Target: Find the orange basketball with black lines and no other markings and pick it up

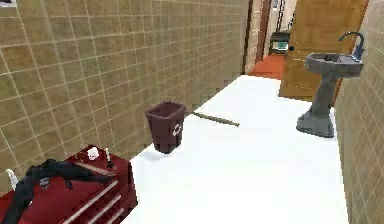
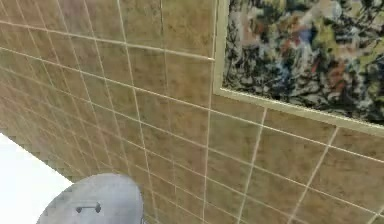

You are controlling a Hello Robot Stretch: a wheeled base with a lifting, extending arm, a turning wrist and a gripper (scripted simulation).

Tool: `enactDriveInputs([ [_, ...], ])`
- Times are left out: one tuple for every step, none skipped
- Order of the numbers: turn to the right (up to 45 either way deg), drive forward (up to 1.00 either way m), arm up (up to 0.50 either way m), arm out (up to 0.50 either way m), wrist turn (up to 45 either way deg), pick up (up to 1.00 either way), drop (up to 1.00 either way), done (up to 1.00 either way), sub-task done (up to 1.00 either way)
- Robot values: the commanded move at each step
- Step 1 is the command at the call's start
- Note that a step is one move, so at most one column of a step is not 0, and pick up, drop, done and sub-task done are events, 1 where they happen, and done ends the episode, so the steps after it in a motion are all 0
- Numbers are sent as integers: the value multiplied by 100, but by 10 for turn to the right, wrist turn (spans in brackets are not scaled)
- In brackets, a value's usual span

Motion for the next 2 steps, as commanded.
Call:
enactDriveInputs([
  [-150,0,0,0,0,0,0,0,0],
  [0,40,0,0,0,0,0,0,0],
])
